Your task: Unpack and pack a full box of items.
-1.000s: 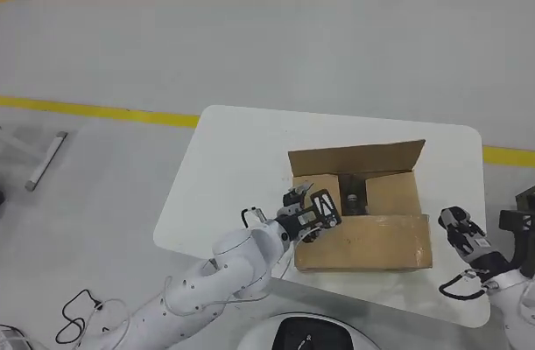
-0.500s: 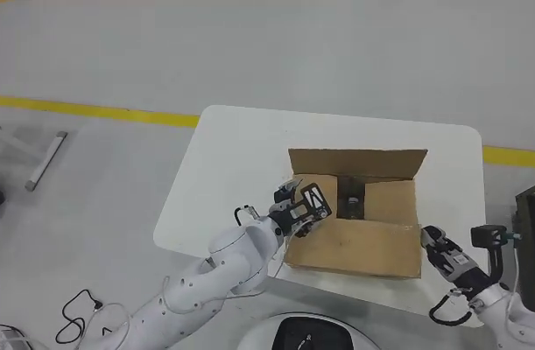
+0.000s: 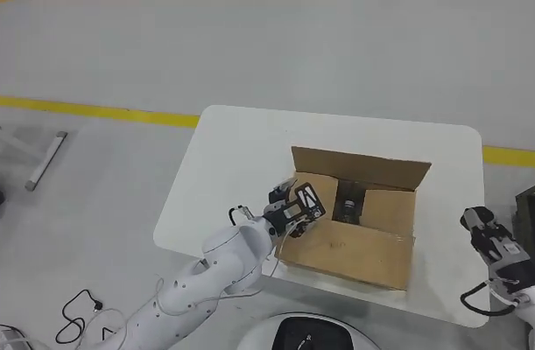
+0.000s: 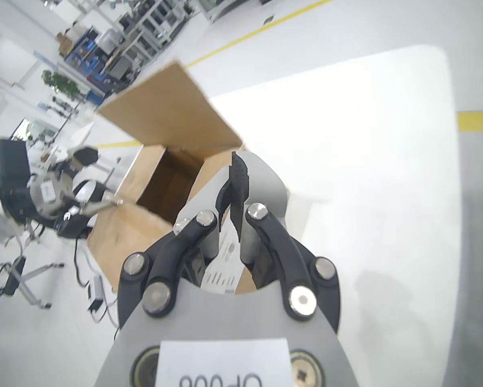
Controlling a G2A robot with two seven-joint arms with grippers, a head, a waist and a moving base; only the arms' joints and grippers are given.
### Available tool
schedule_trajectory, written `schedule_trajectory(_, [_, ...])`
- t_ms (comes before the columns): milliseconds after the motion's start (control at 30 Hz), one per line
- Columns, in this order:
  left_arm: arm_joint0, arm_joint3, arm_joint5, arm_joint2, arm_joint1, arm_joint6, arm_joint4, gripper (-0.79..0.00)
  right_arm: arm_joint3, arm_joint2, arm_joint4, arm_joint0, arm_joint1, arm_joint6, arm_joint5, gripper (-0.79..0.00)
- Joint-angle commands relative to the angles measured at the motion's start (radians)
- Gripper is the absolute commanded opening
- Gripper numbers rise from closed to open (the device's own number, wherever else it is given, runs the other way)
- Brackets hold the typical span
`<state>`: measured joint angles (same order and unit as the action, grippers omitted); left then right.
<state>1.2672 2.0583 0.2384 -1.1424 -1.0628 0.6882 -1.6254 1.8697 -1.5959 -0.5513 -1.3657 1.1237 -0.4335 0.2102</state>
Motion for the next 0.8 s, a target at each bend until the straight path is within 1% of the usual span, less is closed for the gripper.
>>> schedule_trajectory(0, [0.002, 0.002, 0.007, 0.003, -0.001, 0.001, -0.007, 0.0, -0.021, 0.023, -0.005, 0.104, 0.002, -0.006, -0.054, -0.785])
schedule_trajectory(167, [0.006, 0.007, 0.008, 0.006, -0.006, 0.006, -0.018, 0.0, -0.086, 0.126, -0.028, 0.303, 0.013, -0.042, -0.123, -0.785])
schedule_trajectory(300, [0.013, 0.012, 0.002, 0.008, -0.01, 0.011, -0.023, 0.0, -0.137, 0.216, -0.016, 0.418, 0.025, -0.075, -0.141, -0.785])
schedule_trajectory(400, [0.015, 0.013, -0.001, 0.008, -0.012, 0.015, -0.028, 0.0, -0.187, 0.262, 0.049, 0.496, 0.035, -0.112, -0.146, -0.785])
schedule_trajectory(467, [0.017, 0.013, -0.003, 0.008, -0.014, 0.016, -0.03, 0.0, -0.218, 0.286, 0.064, 0.547, 0.039, -0.146, -0.152, -0.785])
schedule_trajectory(633, [0.015, 0.01, -0.005, 0.006, -0.019, 0.019, -0.034, 0.0, -0.283, 0.371, 0.056, 0.633, 0.049, -0.257, -0.136, -0.785])
schedule_trajectory(700, [0.012, 0.007, -0.007, 0.006, -0.021, 0.023, -0.037, 0.0, -0.307, 0.393, 0.071, 0.646, 0.053, -0.275, -0.136, -0.785])
schedule_trajectory(767, [0.007, 0.009, -0.02, 0.004, -0.024, 0.039, -0.051, 0.0, -0.318, 0.406, 0.055, 0.647, 0.053, -0.289, -0.13, -0.785])
